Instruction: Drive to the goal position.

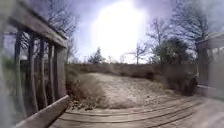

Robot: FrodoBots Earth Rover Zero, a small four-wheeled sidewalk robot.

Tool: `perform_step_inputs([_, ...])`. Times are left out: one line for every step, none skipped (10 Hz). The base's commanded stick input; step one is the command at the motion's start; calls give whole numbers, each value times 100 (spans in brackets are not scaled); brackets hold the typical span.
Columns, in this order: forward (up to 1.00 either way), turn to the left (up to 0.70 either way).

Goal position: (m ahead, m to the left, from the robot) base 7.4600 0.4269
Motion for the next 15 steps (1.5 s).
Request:
perform_step_inputs([70,0])
perform_step_inputs([70,-2])
perform_step_inputs([70,-4])
perform_step_inputs([70,-6])
perform_step_inputs([70,-7])
perform_step_inputs([70,-9])
perform_step_inputs([70,-11])
perform_step_inputs([70,-13])
perform_step_inputs([70,-15])
perform_step_inputs([70,-16])
perform_step_inputs([70,-17])
perform_step_inputs([70,-17])
perform_step_inputs([70,-17])
perform_step_inputs([70,-17])
perform_step_inputs([70,-16])
